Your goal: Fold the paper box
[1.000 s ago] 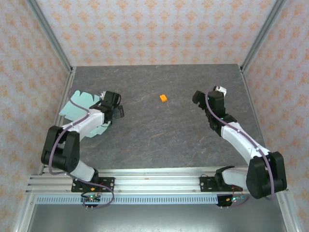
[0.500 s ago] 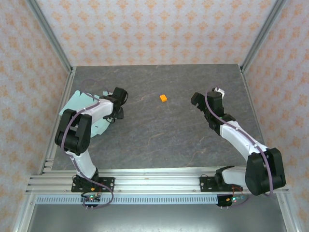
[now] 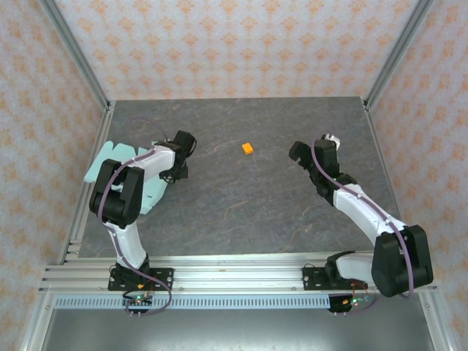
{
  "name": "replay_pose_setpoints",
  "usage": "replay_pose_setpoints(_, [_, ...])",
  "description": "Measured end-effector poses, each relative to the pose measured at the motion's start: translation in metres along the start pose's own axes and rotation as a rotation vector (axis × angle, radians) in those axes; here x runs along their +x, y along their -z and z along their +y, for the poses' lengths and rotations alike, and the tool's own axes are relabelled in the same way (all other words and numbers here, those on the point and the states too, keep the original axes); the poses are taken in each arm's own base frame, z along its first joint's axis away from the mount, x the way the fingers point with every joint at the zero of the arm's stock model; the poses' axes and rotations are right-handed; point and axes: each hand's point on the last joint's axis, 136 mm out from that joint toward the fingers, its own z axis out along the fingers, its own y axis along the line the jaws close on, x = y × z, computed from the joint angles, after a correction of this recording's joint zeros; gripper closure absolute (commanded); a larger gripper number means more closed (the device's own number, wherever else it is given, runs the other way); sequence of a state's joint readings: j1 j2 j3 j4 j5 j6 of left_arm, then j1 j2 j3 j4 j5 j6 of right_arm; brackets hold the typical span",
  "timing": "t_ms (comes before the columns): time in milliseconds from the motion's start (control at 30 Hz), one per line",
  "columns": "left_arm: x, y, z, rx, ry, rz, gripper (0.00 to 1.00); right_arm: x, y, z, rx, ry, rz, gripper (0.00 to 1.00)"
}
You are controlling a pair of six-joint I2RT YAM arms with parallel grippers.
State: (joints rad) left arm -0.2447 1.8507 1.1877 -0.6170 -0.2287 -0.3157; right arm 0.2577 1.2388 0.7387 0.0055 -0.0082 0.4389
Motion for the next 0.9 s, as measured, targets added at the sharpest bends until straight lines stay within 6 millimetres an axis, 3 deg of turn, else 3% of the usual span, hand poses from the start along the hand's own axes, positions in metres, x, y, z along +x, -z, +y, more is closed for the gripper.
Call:
replay_pose_setpoints(200, [-0.005, 0.022, -0.004, 0.049, 0.015, -0.047, 0.93, 0.005, 0.002, 0.000, -0.006, 0.000, 0.025, 0.05])
replay_pose_setpoints(300, [-0.006, 0.045, -0.010, 0.143, 0.055, -0.082, 0.93, 0.015, 0.003, 0.001, -0.009, 0.022, 0.083, 0.06])
replay_pose_setpoints(400, [-0.012, 0.076, -0.014, 0.265, 0.138, -0.145, 0.95, 0.022, 0.005, 0.015, -0.053, 0.067, 0.146, 0.08])
replay_pose_setpoints(500, [-0.022, 0.113, -0.018, 0.380, 0.227, -0.230, 0.96, 0.030, 0.011, 0.046, -0.128, 0.154, 0.207, 0.10])
replay_pose_setpoints(667, [-0.034, 0.169, -0.030, 0.517, 0.301, -0.337, 0.97, 0.054, 0.037, 0.117, -0.319, 0.357, 0.271, 0.15])
replay_pose_setpoints(800, [-0.040, 0.192, -0.044, 0.577, 0.333, -0.363, 1.00, 0.076, 0.064, 0.161, -0.479, 0.474, 0.301, 0.19])
replay_pose_setpoints(900, [-0.042, 0.200, -0.045, 0.575, 0.410, -0.349, 1.00, 0.093, 0.082, 0.181, -0.565, 0.553, 0.315, 0.20])
